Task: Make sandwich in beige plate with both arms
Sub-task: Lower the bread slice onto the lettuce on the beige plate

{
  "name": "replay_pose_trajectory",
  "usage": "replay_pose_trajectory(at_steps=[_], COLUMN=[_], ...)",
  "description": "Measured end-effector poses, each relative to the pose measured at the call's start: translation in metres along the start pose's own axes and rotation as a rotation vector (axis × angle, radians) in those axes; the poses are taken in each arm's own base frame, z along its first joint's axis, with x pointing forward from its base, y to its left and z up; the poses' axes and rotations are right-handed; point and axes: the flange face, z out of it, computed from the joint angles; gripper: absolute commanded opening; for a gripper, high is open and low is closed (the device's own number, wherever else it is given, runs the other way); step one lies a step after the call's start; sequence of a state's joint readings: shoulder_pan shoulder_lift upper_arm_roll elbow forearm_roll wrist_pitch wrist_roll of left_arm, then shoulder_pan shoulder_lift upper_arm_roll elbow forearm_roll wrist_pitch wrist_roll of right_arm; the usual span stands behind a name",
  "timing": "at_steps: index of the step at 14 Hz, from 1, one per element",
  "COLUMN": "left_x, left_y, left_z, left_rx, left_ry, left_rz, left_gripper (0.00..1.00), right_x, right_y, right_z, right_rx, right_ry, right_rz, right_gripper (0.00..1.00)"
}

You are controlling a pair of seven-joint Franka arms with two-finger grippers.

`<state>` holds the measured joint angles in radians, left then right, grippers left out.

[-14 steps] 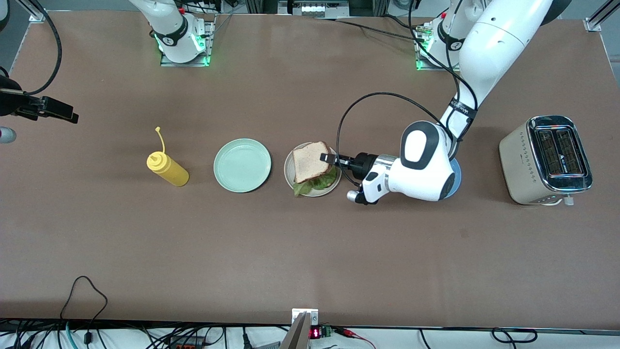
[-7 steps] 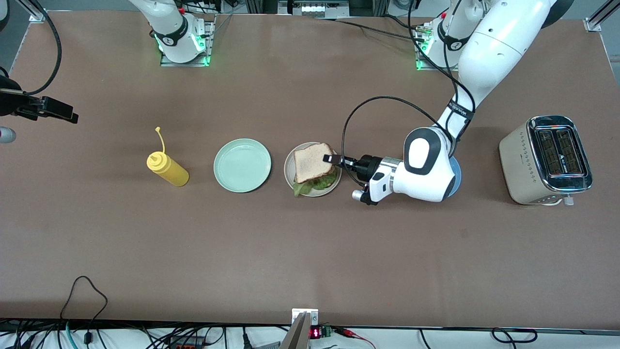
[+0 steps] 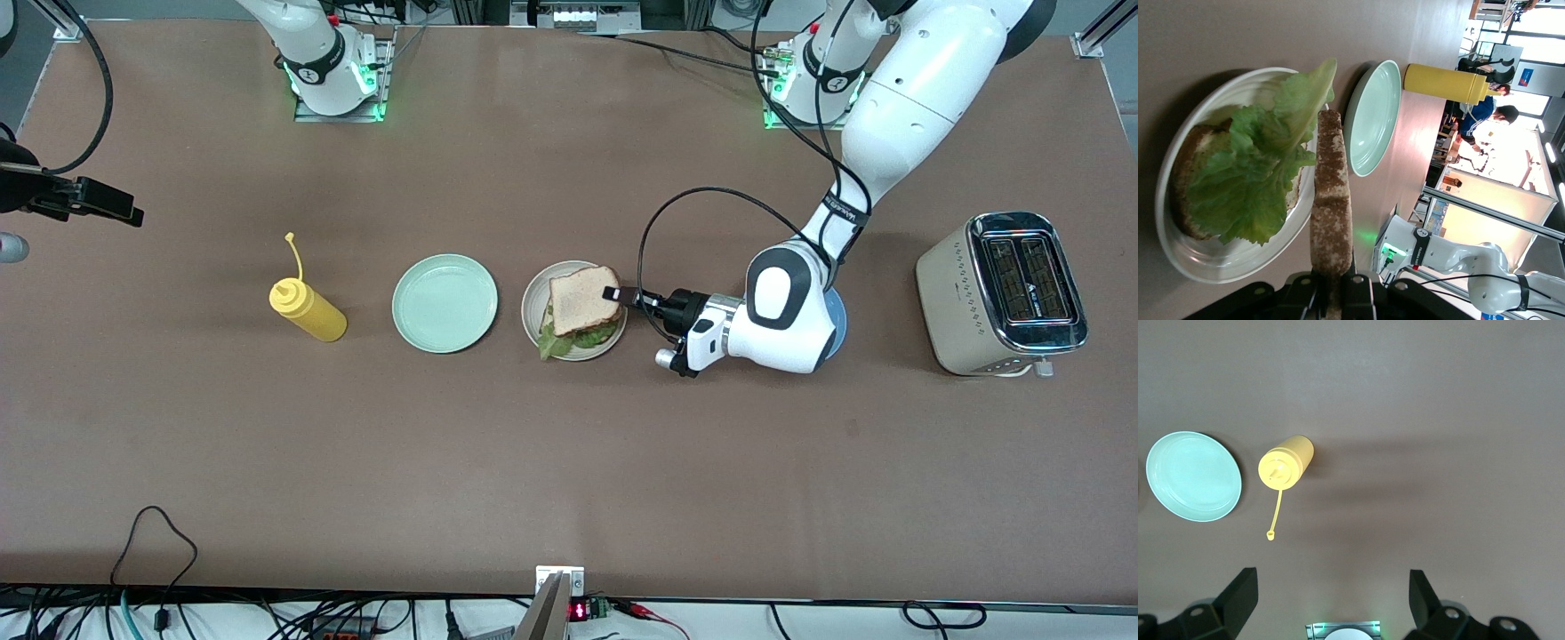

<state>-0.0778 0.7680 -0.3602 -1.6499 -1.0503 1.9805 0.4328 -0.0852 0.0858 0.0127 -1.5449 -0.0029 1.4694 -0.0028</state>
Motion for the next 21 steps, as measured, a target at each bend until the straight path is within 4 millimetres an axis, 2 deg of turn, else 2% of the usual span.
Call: replay_pose_trajectory(at_steps=[5,10,19,21], left_x=[0.002,0.003,0.002,0.002], left_y=[0.004,-0.017,-0.035,-0.040], left_z=[0.002,0.013,0.025,0.028], left_rx=[-0.063,-0.083,-0.089,-0.090], left_ry=[0.026,0.020,0.006,0.001], left_rz=[0.011,0.038,0.063,0.056], left_gripper=[0.00,0.00,0.01,0.06], right_x=[0.000,0.000,0.000,0.000], right_y=[0.000,0.000,0.000,0.000], right_z=[0.000,0.000,0.000,0.000], right_rx=[0.000,0.000,0.000,0.000], right_ry=[0.000,0.000,-0.001,-0.001], right_rz=[0.000,0.000,0.000,0.000], right_gripper=[1.00,1.00,1.00,1.00])
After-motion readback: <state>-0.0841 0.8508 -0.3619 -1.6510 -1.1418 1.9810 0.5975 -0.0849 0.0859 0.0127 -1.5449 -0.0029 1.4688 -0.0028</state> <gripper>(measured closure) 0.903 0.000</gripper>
